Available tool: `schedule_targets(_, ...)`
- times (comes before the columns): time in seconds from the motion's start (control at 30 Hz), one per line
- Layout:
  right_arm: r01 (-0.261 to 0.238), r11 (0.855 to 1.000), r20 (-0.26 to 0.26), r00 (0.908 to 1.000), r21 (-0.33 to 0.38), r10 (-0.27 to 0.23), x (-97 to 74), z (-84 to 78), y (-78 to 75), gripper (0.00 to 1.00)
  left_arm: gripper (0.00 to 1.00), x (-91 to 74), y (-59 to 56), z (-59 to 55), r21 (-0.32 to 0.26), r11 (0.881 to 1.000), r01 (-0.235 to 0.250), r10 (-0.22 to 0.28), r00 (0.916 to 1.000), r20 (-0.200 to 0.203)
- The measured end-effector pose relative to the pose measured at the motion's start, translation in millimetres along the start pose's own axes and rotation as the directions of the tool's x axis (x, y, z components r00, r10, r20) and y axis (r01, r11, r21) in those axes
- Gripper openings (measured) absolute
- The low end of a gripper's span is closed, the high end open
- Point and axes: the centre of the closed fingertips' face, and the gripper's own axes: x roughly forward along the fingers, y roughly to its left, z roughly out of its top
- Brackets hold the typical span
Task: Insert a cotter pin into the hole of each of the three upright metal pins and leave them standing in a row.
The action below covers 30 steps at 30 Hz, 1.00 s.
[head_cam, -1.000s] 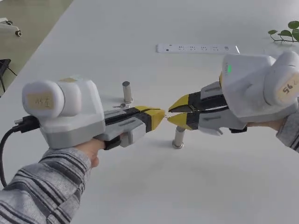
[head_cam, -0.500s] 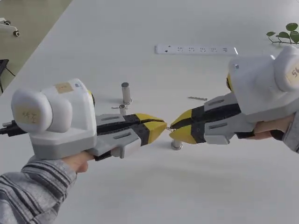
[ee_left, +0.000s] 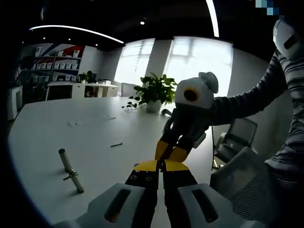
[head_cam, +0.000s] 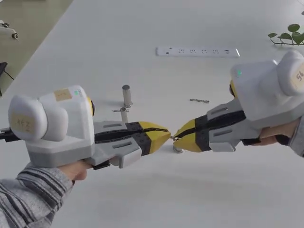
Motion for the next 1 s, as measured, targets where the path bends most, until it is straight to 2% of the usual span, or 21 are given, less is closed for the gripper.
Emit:
schedule_targets(0.27, 0.039, 0.996, -0.016, 0.999, -0.084, -0.041, -2.5, 1.6, -4.5, 0.0, 0.0, 0.5, 2.8, -1.9, -0.013, 1.0, -0.021, 0.021, 0.9998, 0.007)
schedule_targets(0.47, 0.046, 0.989, -0.046, 0.9975, -0.14, -0.053, -0.6, -1.3, -5.2, 0.0, 0.0, 0.8, 5.4, -5.0, 0.003, 0.999, -0.039, 0.039, 0.9992, 0.0)
schedule_targets(0.7, 0.079, 0.983, -0.077, 0.9928, -0.169, -0.093, -2.0, -8.1, -16.3, 0.0, 0.08, 1.1, 11.8, -10.4, 0.021, 0.996, -0.082, 0.082, 0.9965, -0.018)
schedule_targets(0.87, 0.116, 0.974, -0.148, 0.9782, -0.194, -0.146, -9.0, -23.5, -27.9, 0.0, 0.18, 4.9, 15.1, -16.1, 0.053, 0.992, -0.115, 0.116, 0.9929, -0.024)
schedule_targets(1.0, 0.134, 0.97, -0.192, 0.9657, -0.205, -0.174, -14.9, -35.5, -33.7, 0.0, 0.26, 8.7, 22.9, -22.3, 0.069, 0.984, -0.167, 0.17, 0.9848, -0.036)
